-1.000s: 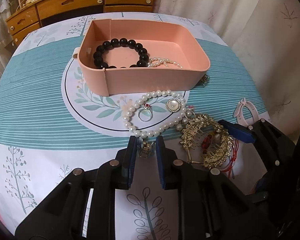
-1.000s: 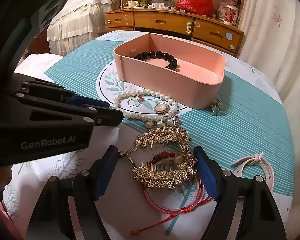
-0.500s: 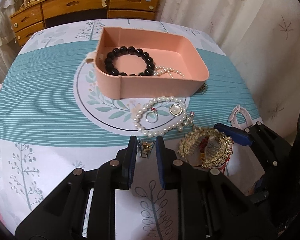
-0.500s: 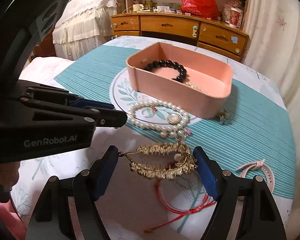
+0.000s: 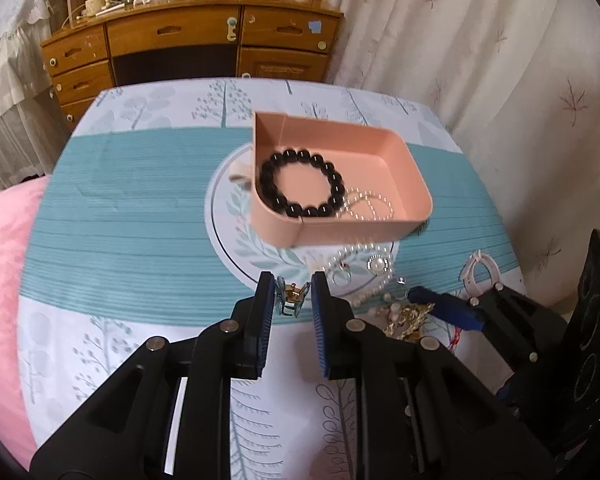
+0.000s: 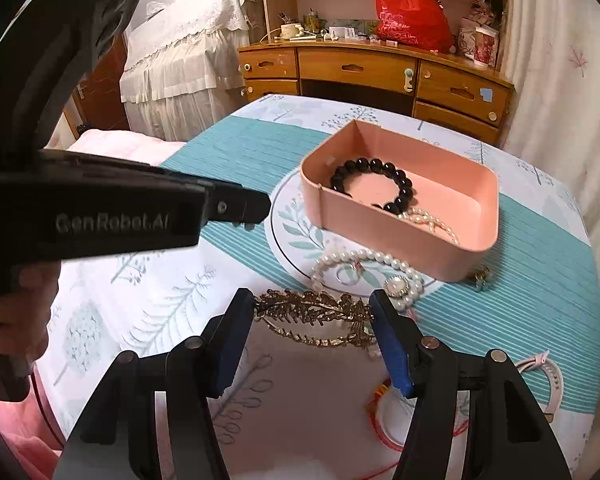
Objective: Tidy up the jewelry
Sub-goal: 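Carry both items over pink tray and open both tools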
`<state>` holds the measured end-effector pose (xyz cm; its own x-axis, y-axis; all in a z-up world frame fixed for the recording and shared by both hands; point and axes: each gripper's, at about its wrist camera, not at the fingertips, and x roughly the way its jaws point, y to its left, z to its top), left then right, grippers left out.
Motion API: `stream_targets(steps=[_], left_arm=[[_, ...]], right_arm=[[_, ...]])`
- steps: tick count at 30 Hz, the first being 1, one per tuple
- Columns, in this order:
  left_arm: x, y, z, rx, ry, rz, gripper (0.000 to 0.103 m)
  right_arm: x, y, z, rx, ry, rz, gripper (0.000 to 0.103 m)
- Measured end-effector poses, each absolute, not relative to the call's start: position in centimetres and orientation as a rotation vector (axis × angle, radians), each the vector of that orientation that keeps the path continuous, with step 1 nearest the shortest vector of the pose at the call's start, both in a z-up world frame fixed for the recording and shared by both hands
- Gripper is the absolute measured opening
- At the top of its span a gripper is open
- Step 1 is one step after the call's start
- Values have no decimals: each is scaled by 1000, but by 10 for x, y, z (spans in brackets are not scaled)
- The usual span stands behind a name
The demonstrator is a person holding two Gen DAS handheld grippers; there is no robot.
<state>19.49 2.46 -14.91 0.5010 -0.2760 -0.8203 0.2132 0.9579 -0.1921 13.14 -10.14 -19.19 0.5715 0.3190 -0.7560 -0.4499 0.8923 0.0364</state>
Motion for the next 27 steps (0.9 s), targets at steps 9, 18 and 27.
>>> stream_targets(steps=[9,18,27], left_arm=[[220,34,-108,-69,960,-309,16],[255,39,-84,-79,924,-289,16],[284,26,-85,-96,897,-324,16]], right_arm=[[144,-95,-147,-108,765,444,60],[167,-104,-98,-93,636,355,60],[200,-131,-80,-57,597,219,60]])
